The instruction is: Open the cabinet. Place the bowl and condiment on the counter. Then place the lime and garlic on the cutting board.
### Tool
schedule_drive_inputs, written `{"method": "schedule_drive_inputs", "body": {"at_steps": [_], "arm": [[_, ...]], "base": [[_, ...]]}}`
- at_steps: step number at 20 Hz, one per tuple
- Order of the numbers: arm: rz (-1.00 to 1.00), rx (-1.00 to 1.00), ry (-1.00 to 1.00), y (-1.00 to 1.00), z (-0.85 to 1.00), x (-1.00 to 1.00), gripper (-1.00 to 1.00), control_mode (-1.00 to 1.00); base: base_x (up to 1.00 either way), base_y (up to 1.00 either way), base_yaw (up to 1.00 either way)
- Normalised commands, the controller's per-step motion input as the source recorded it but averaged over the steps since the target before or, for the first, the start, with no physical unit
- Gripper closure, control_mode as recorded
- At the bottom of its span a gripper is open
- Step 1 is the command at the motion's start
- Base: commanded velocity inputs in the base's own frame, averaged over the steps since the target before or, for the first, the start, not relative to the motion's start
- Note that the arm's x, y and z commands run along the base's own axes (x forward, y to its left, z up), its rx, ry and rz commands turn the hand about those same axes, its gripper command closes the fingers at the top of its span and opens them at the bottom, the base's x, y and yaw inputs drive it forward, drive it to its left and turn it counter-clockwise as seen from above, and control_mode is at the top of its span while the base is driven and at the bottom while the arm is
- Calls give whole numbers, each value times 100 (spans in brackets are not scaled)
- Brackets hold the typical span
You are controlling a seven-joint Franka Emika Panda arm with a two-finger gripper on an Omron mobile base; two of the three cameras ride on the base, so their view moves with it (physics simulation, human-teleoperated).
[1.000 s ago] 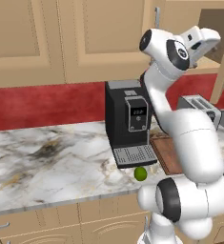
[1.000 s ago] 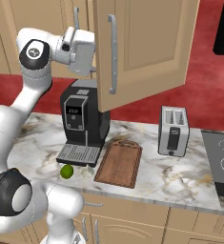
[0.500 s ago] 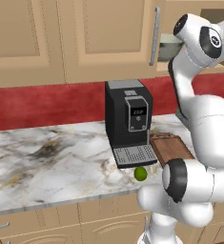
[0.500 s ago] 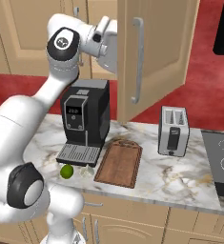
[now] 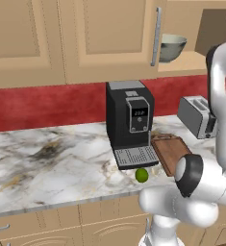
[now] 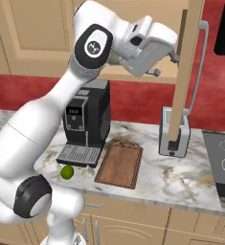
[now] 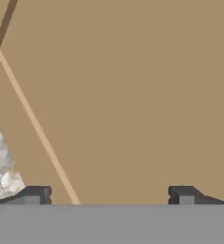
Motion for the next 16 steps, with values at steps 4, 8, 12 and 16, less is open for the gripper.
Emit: {"method": "schedule_drive_inputs", "body": {"at_steps": [4, 8, 12, 16], "arm": [[25, 14, -8, 43, -3, -67, -100, -100], [24, 8, -10, 100, 0, -15, -100, -100], [32, 5, -7, 100, 0, 0, -100, -100], [35, 10, -8, 100, 4, 16, -100, -100]], "base": [[0, 0, 0], [0, 0, 0], [0, 0, 0], [0, 0, 0]]}}
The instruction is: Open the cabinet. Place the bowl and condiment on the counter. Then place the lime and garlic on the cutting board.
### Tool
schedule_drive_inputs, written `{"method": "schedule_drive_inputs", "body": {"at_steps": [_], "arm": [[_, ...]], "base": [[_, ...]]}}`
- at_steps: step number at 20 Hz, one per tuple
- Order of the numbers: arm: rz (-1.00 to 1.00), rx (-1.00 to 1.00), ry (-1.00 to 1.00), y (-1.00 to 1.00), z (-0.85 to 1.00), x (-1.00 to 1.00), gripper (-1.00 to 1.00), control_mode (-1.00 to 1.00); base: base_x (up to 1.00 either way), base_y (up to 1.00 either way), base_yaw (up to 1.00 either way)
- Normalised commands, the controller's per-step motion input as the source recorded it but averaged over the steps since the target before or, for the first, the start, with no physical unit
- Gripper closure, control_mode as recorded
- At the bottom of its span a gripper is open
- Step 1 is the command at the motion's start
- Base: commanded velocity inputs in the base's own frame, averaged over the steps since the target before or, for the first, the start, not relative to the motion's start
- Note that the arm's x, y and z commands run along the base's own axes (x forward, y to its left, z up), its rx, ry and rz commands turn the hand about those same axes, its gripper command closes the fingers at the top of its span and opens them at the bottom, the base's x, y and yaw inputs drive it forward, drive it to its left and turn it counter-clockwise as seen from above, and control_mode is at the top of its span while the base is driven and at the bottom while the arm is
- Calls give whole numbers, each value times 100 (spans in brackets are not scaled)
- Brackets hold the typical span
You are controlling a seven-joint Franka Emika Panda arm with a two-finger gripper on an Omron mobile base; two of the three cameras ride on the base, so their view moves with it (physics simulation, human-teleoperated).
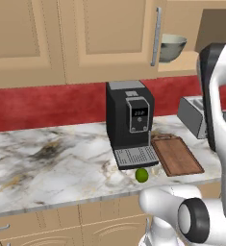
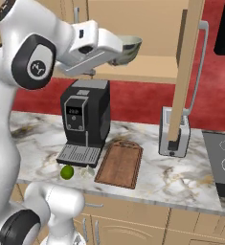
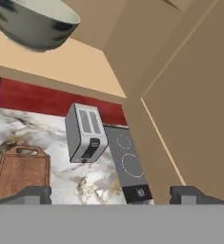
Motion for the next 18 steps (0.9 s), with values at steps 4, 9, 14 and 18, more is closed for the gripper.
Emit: {"method": "schedule_drive_inputs", "body": {"at_steps": [4, 9, 14, 18], "arm": [[41, 22, -12, 100, 11, 24, -100, -100], [38, 24, -13, 100, 4, 27, -100, -100], [20, 26, -15, 71, 3, 63, -100, -100], [-5, 4, -1, 3, 0, 65, -100, -100]], "base": [[0, 0, 0], [0, 0, 0], [0, 0, 0], [0, 0, 0]]}}
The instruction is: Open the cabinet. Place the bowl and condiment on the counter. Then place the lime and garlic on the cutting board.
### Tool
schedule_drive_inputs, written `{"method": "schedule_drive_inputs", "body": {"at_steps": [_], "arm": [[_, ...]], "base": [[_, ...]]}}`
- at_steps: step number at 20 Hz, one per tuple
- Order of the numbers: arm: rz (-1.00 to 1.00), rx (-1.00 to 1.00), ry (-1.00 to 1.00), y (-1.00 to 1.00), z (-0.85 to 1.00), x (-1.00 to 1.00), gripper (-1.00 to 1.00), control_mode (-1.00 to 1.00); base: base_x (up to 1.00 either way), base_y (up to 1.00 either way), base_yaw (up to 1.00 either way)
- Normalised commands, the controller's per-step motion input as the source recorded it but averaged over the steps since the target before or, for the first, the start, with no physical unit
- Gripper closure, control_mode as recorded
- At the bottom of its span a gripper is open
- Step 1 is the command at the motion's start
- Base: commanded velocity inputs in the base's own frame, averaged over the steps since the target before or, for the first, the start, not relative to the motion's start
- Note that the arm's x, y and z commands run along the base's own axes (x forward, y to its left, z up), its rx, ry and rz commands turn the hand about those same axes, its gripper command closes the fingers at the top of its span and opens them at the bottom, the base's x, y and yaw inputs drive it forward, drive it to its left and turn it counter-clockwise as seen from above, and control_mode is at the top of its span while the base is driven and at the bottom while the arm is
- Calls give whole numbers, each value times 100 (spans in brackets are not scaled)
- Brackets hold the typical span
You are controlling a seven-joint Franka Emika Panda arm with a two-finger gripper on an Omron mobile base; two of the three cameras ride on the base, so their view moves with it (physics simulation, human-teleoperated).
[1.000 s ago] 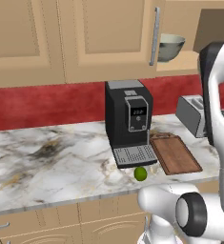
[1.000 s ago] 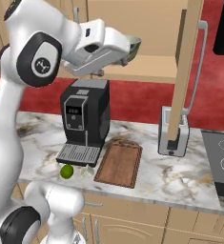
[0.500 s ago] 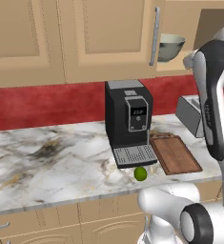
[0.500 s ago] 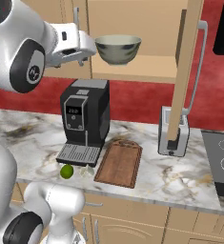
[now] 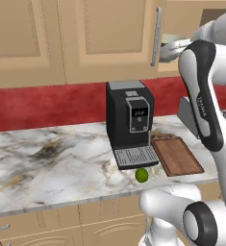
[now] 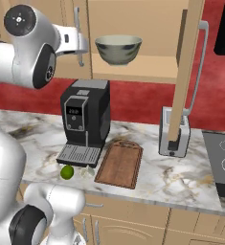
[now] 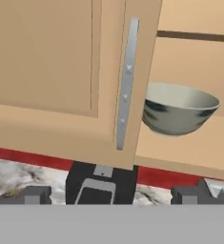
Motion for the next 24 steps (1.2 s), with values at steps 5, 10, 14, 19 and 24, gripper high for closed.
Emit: {"method": "schedule_drive_inputs", "body": {"at_steps": [5, 10, 14, 19, 24], "arm": [[-9, 0, 0, 4, 0, 61, -100, -100], [-6, 0, 0, 11, 0, 54, -100, -100], [-5, 0, 0, 11, 0, 65, -100, -100], [-6, 0, 0, 1, -1, 61, -100, -100], [-5, 0, 0, 0, -6, 48, -100, -100]], "base": [[0, 0, 0], [0, 0, 0], [0, 0, 0], [0, 0, 0], [0, 0, 0]]}}
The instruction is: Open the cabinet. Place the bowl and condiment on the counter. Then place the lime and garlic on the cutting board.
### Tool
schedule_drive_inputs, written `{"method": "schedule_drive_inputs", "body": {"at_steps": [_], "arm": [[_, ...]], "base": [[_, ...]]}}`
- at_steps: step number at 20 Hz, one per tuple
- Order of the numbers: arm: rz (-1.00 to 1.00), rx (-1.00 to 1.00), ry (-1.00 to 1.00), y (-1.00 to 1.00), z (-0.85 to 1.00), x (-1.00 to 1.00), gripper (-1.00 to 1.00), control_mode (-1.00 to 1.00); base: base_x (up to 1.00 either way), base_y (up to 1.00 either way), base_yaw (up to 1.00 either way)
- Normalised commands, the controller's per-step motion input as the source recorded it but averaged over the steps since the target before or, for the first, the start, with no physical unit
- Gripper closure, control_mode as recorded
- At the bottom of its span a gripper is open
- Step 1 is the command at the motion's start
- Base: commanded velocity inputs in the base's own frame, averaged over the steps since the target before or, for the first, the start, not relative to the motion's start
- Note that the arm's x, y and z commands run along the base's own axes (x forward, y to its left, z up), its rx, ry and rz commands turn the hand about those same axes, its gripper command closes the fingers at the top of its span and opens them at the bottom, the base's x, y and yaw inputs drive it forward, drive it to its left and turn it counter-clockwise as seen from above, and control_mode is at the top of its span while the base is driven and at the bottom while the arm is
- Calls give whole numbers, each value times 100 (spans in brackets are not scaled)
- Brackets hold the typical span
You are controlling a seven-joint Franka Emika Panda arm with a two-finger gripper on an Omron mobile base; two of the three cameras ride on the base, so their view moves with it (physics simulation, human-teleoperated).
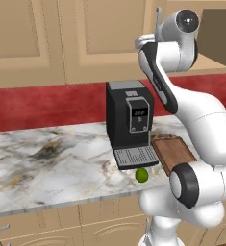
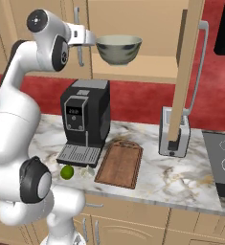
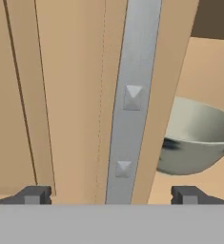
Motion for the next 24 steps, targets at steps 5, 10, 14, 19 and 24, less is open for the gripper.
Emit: {"method": "schedule_drive_inputs", "body": {"at_steps": [5, 10, 14, 19, 24], "arm": [[-4, 1, 0, 0, -12, 42, 100, -100], [-1, 4, 0, 0, -11, 8, 100, -100], [0, 6, 0, 3, 0, -14, 100, -100], [4, 4, 0, 61, 0, -90, 100, -100], [6, 0, 0, 100, 3, -100, 100, -100]], "base": [[0, 0, 0], [0, 0, 0], [0, 0, 0], [0, 0, 0], [0, 0, 0]]}}
